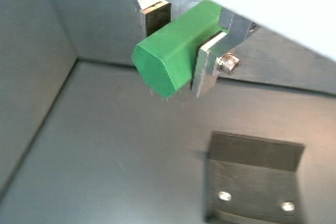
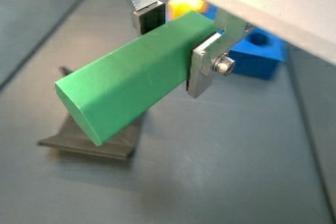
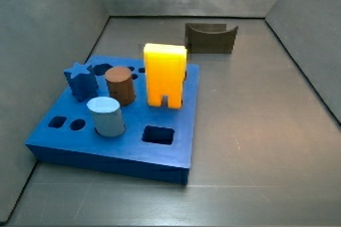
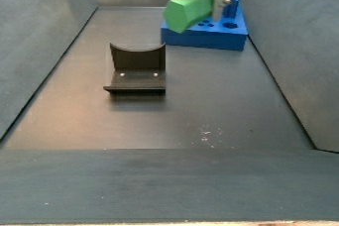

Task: Pick up the hexagon object. Move up. Place the hexagon object on the fixture. Regrasp the hexagon object. Move to above the board. Insert the hexagon object.
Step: Place the hexagon object on the fixture.

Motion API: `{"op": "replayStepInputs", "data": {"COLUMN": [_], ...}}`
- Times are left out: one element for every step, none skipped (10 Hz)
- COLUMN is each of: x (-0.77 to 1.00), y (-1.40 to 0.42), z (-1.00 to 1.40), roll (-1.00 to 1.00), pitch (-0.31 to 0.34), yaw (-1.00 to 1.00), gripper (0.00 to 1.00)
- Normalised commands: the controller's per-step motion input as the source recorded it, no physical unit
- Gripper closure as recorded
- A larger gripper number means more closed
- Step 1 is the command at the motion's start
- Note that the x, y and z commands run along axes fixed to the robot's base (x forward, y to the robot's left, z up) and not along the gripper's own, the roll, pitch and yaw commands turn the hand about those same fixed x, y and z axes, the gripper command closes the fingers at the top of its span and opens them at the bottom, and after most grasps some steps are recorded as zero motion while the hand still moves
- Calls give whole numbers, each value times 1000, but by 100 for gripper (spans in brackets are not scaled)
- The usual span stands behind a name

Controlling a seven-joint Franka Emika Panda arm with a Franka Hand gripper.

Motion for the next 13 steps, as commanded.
{"op": "replayStepInputs", "data": {"x": [1000, 1000, 1000, 1000, 935, 818, 702, 585, 436, 592, 456, 357, 306], "y": [-261, -237, -189, -148, -93, -65, -42, -25, -18, -430, -363, -169, -99], "z": [-42, -38, -43, -43, -37, -37, -32, -28, -25, 65, 66, 40, 18], "roll": [27, 27, 30, 33, 40, 46, 45, 42, 40, -1000, -1000, -1000, -1000], "pitch": [-65, -60, -53, -43, -27, -12, 5, 22, 47, 84, 97, 114, 122], "yaw": [1000, 1000, 1000, 1000, 1000, 946, 695, 468, 268, 67, 34, 13, 3], "gripper": [100, 100, 100, 100, 100, 100, 100, 100, 100, 100, 100, 100, 100]}}
